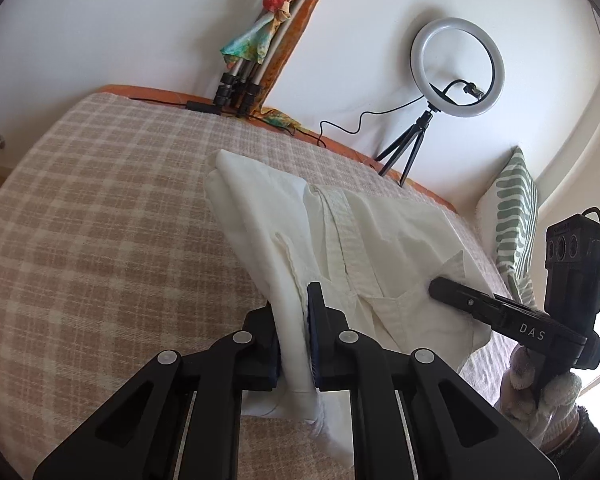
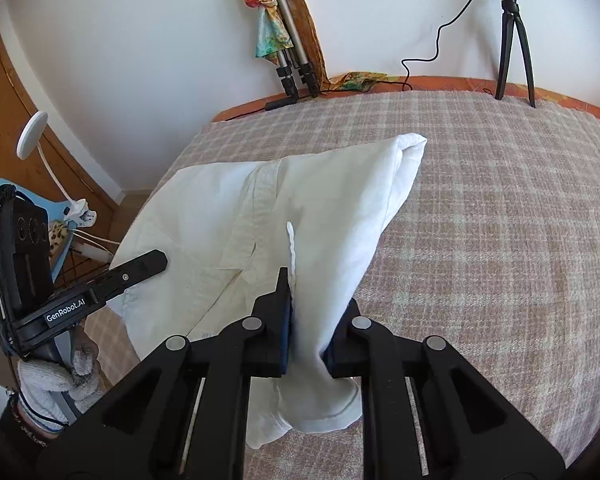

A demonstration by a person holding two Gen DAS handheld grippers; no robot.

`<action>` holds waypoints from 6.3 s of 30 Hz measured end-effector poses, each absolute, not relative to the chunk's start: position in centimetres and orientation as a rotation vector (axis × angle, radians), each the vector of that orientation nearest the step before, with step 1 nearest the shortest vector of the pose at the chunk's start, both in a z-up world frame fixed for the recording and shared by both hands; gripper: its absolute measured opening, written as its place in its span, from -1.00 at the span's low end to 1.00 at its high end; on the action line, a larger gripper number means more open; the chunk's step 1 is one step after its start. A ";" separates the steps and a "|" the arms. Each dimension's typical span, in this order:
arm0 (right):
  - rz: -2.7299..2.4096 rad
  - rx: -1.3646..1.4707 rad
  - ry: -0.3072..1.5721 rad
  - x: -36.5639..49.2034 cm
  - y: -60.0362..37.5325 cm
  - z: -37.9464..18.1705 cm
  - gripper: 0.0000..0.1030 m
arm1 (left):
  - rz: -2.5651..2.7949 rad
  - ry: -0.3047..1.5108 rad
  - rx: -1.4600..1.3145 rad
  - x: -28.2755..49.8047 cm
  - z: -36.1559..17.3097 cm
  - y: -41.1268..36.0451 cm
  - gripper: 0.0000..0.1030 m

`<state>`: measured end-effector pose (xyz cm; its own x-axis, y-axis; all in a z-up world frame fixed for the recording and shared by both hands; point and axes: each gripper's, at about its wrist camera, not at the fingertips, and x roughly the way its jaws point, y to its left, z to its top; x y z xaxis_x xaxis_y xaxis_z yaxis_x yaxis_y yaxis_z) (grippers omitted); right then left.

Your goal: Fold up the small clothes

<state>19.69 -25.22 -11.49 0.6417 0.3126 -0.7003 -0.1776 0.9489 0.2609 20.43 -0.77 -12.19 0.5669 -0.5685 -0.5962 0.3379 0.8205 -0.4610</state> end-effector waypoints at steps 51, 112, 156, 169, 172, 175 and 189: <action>-0.172 0.167 0.745 29.8 -63.1 -12.4 -0.75 | -0.772 0.835 -0.065 31.4 -11.2 -43.2 -0.82; -0.297 0.137 0.455 2.9 -45.8 4.3 1.00 | -0.651 0.444 0.090 6.3 6.1 -26.4 0.76; -0.424 0.141 0.439 -8.6 -36.8 -2.8 1.00 | -0.497 0.484 0.003 -2.8 -1.1 -17.4 0.98; -0.422 0.137 0.436 -8.6 -36.3 -2.7 1.00 | -0.507 0.482 0.002 -2.9 -0.9 -17.3 0.98; -0.421 0.139 0.437 -8.6 -36.3 -2.7 1.00 | -0.508 0.479 -0.001 -2.9 -0.9 -17.3 0.98; -0.419 0.139 0.439 -8.5 -36.0 -2.6 1.00 | -0.507 0.479 -0.006 -3.0 -0.9 -17.3 0.98; -0.413 0.149 0.441 -8.7 -35.6 -2.8 1.00 | -0.511 0.477 -0.005 -3.2 -0.8 -17.3 0.98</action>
<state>-8.70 -35.60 -2.78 0.8234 -0.3550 -0.4427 0.4186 0.9067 0.0516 -3.20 -17.27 -0.84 0.7654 -0.4717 -0.4378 0.4696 0.8745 -0.1214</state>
